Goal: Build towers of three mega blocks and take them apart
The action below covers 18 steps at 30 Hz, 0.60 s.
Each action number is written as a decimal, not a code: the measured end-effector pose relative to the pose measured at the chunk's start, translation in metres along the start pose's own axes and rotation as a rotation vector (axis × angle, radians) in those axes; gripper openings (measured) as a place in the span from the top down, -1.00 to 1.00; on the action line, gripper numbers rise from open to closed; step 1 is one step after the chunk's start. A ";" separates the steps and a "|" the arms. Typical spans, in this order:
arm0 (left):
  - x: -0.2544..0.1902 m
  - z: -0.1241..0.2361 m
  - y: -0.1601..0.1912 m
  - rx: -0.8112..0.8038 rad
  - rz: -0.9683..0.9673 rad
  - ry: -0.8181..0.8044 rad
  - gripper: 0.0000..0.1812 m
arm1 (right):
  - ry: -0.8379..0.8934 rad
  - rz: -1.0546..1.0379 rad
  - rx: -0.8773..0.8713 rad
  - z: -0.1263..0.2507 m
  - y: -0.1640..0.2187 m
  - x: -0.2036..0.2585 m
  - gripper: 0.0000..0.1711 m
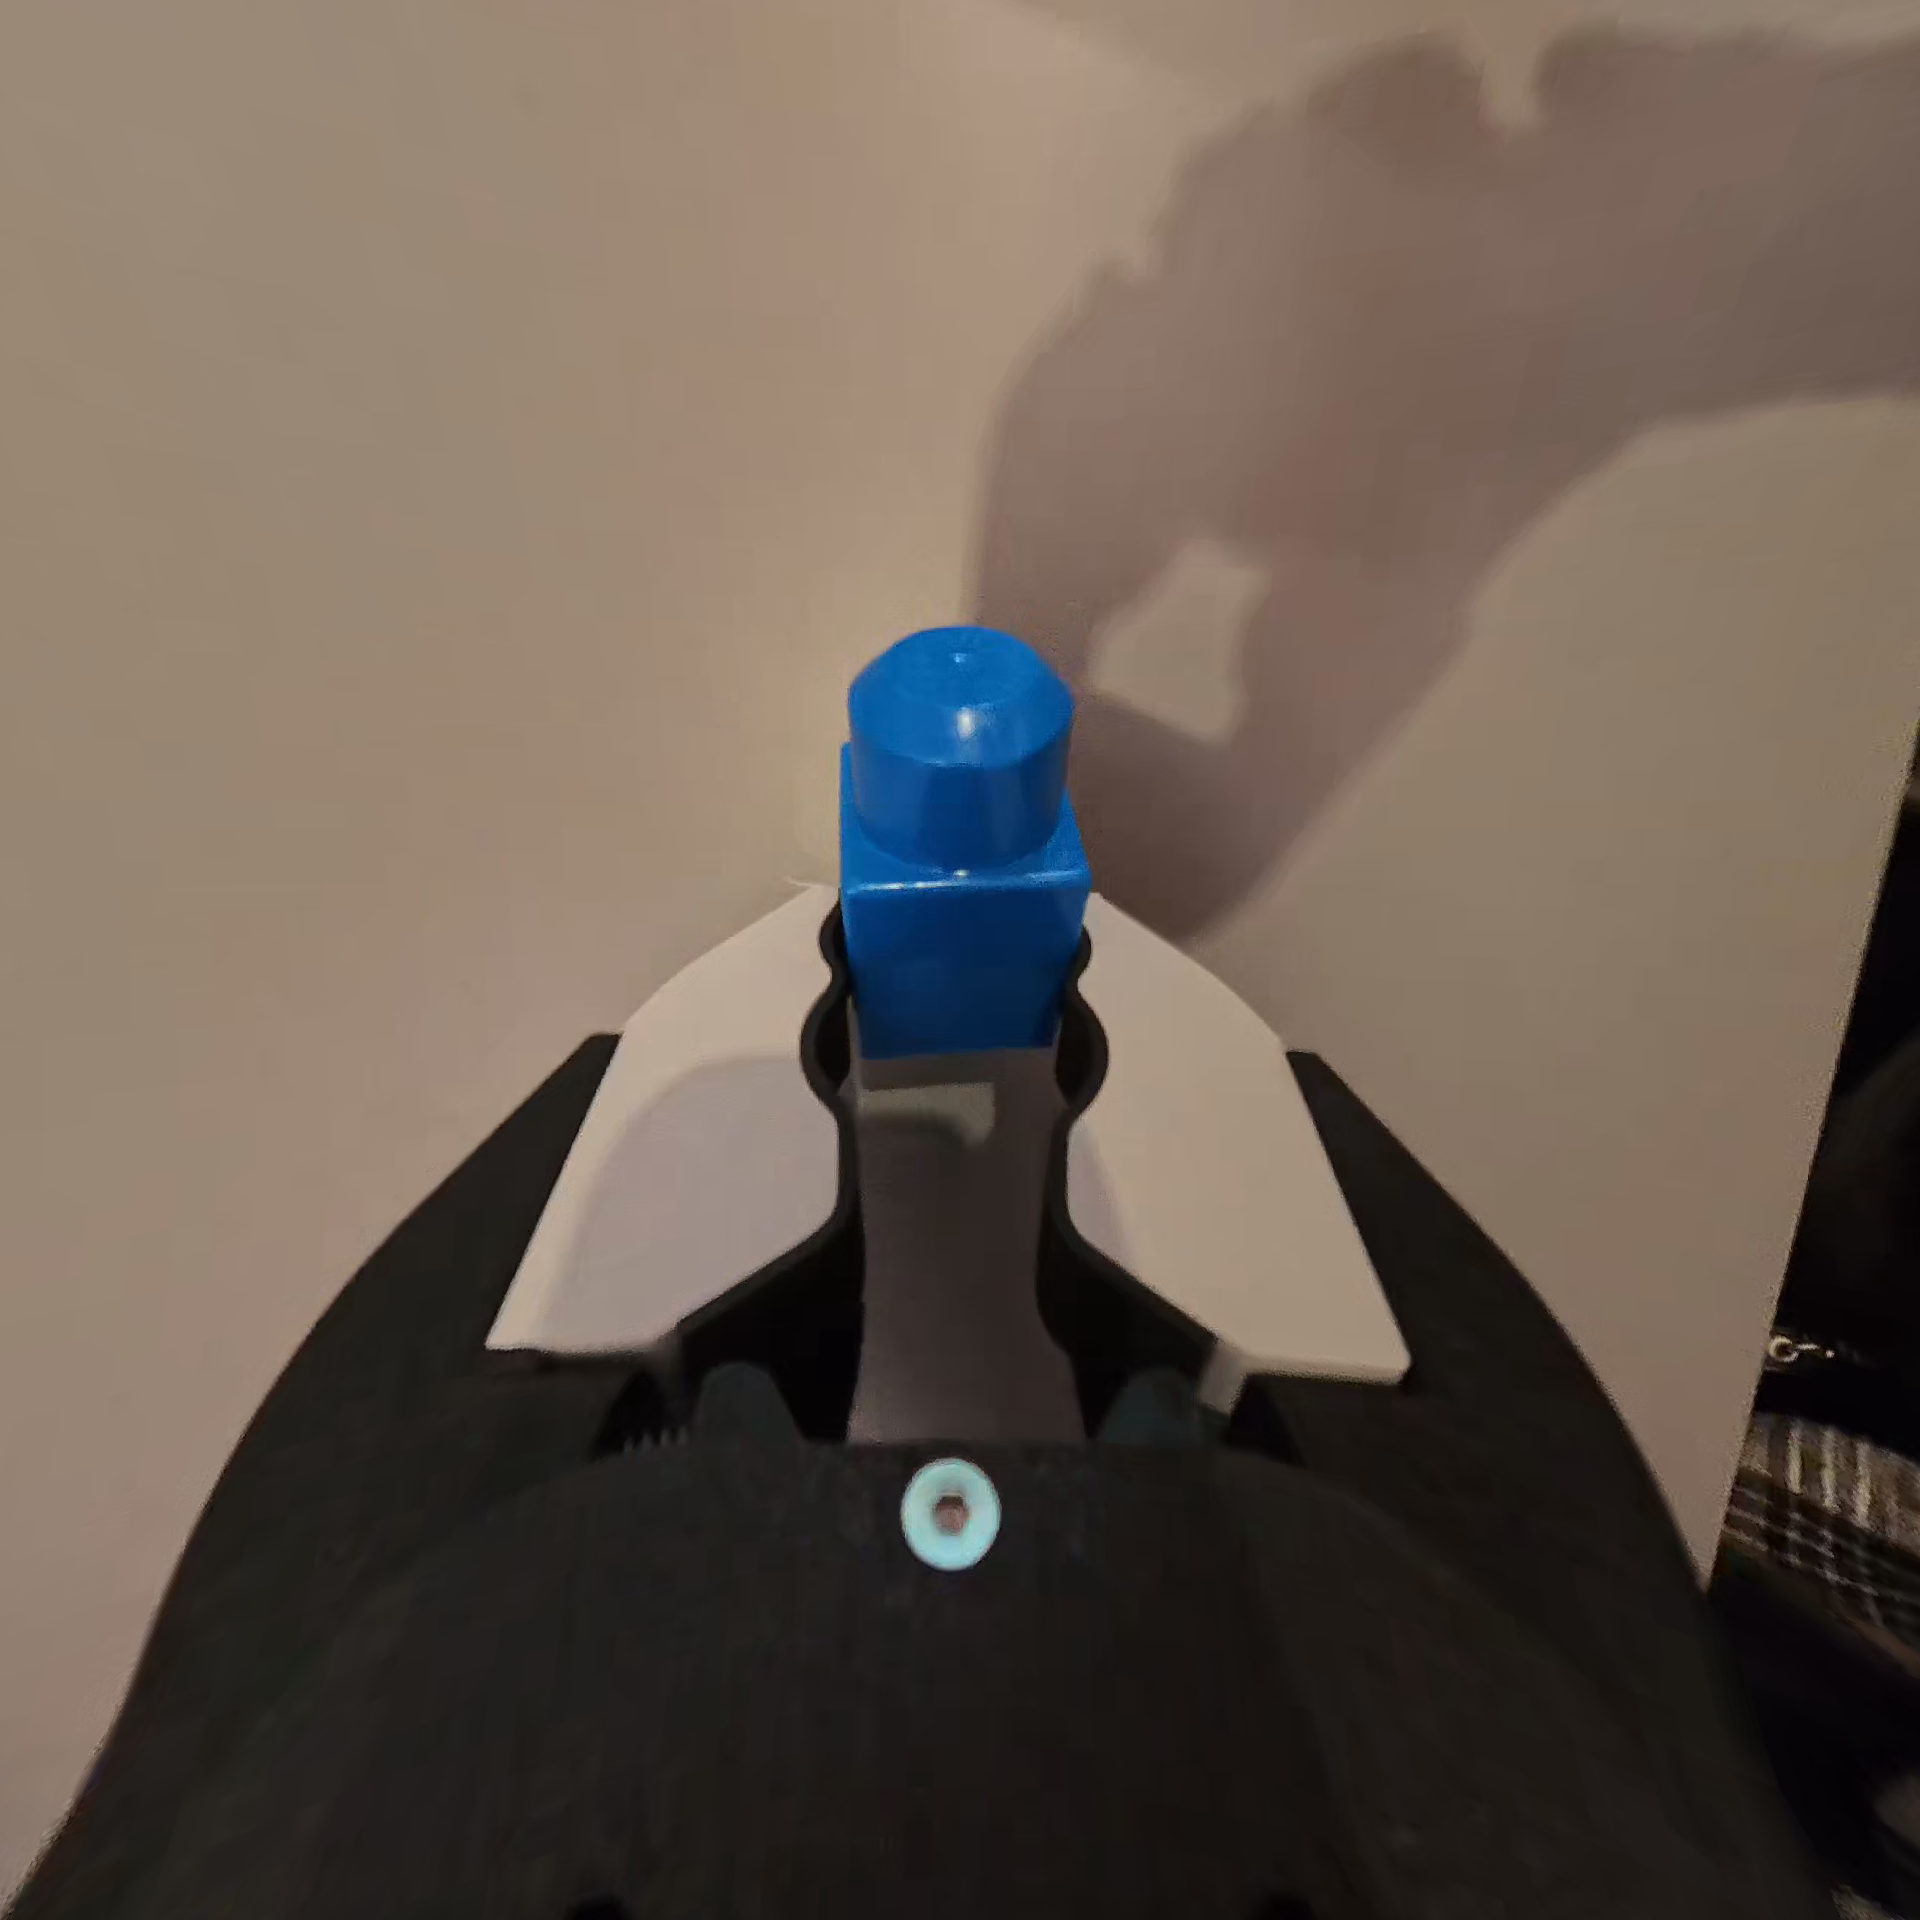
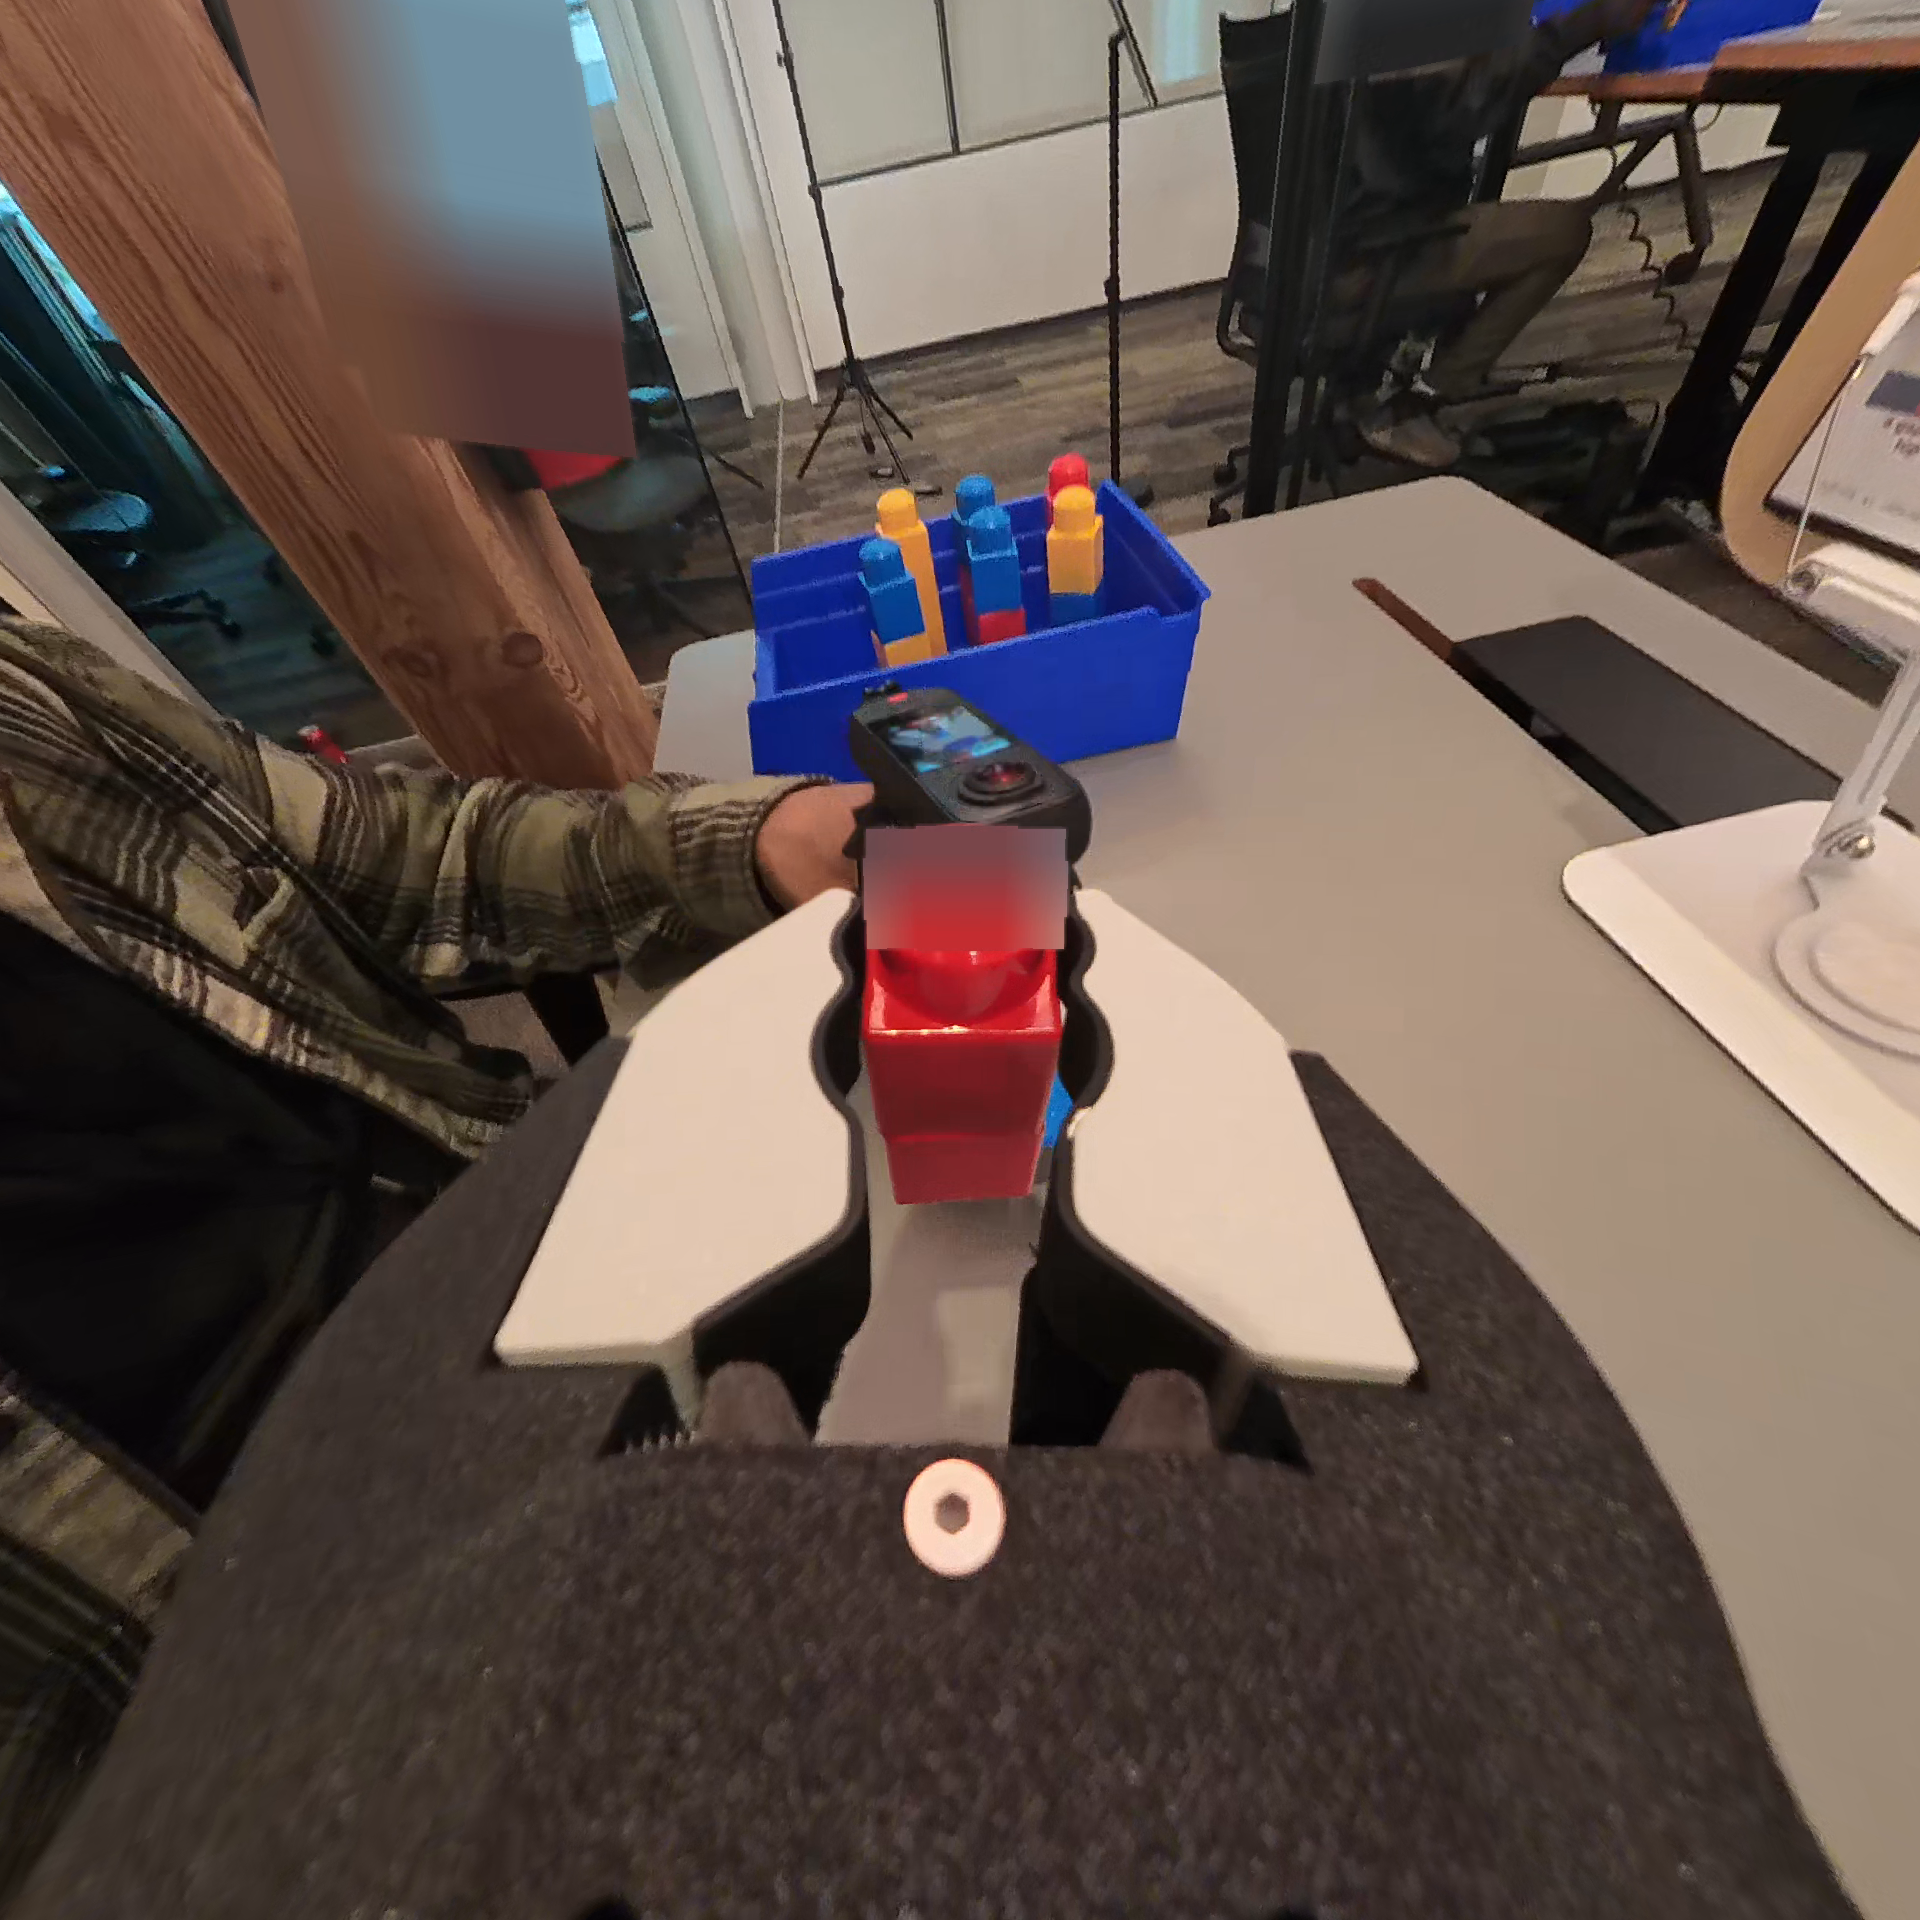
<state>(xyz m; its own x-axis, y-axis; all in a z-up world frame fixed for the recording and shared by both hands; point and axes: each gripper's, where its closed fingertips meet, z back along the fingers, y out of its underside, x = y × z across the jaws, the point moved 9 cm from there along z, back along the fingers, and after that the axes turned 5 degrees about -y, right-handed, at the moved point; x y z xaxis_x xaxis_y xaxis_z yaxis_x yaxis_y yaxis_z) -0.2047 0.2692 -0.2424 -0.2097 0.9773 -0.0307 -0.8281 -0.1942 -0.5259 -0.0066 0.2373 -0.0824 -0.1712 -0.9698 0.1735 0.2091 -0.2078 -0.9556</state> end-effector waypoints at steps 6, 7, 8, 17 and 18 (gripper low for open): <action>-0.002 -0.017 -0.004 0.109 -0.022 0.040 0.61 | 0.002 -0.014 0.014 0.003 0.013 -0.002 0.60; -0.002 -0.018 -0.004 0.110 -0.010 0.052 0.61 | 0.003 -0.013 0.013 0.004 0.014 -0.002 0.60; -0.001 -0.018 -0.004 0.112 -0.004 0.051 0.61 | 0.001 -0.014 0.011 0.005 0.015 -0.002 0.60; 0.000 -0.004 -0.014 -0.038 0.042 0.066 0.37 | -0.007 -0.010 -0.006 0.006 0.021 -0.001 0.60; 0.000 0.006 -0.020 -0.155 0.060 0.089 0.34 | -0.008 -0.010 -0.015 0.006 0.021 -0.001 0.60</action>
<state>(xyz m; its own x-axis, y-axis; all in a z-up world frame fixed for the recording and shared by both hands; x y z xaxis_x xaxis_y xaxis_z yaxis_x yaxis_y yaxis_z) -0.1916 0.2722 -0.2268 -0.2038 0.9693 -0.1380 -0.7240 -0.2440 -0.6452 0.0038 0.2332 -0.1008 -0.1655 -0.9688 0.1847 0.1929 -0.2155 -0.9573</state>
